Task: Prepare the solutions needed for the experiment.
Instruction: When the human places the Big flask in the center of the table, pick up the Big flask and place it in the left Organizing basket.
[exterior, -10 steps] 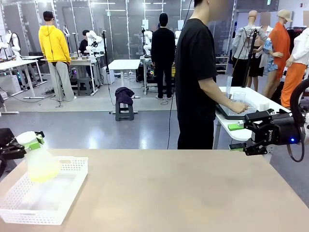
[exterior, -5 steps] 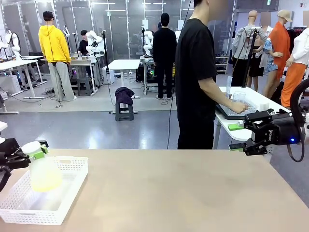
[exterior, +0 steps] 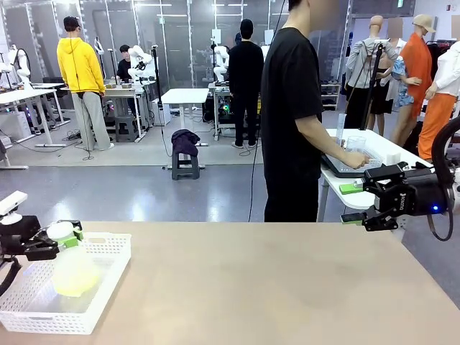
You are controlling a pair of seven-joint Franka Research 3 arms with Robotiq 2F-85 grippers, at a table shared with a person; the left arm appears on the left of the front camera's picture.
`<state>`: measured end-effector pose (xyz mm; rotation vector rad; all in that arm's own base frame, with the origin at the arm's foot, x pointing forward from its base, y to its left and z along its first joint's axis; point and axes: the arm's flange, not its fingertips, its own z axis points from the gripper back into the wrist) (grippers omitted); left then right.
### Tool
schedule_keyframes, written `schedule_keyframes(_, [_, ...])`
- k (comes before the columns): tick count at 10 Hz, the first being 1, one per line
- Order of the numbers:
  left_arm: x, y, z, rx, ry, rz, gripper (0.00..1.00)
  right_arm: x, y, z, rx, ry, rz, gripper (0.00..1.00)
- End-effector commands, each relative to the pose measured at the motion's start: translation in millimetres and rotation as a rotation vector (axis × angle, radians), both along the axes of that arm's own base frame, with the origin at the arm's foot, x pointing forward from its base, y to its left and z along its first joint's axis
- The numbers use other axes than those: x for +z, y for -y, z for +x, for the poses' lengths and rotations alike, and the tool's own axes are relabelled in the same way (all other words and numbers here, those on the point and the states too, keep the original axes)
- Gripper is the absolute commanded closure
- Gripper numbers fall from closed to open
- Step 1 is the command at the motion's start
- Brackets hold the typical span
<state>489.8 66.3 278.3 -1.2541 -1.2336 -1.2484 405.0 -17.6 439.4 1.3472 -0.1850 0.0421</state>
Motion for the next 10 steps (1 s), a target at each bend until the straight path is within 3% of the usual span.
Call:
schedule_keyframes(1, [-3.7,4.5,-1.3,0.006,0.029,0.029,0.95,1.4,0.1,-0.8,0.003,0.005,0.010,0.18])
schedule_keyframes(5, [-13.0,5.7,0.4,-0.015,0.027,0.045,0.95,1.4,0.1,-0.8,0.003,0.005,0.010,0.18])
schedule_keyframes(6, [-13.8,5.2,0.7,-0.037,0.022,0.027,0.58,1.4,0.1,-0.8,0.003,0.005,0.010,0.18])
schedule_keyframes(7, [-13.8,5.4,0.1,-0.055,0.021,0.031,0.58,1.4,0.1,-0.8,0.003,0.005,0.010,0.18])
schedule_keyframes(8, [-14.4,5.4,-0.1,-0.067,0.007,0.040,0.38,1.4,0.1,-0.8,0.003,0.005,0.010,0.18])
schedule_keyframes(9, [-14.4,4.8,-0.8,-0.070,-0.004,0.053,0.56,1.4,0.1,-0.8,0.003,0.005,0.010,0.18])
schedule_keyframes(10, [-13.3,1.5,-1.6,-0.064,0.005,0.046,0.18,1.4,0.1,-0.8,0.003,0.005,0.010,0.18])
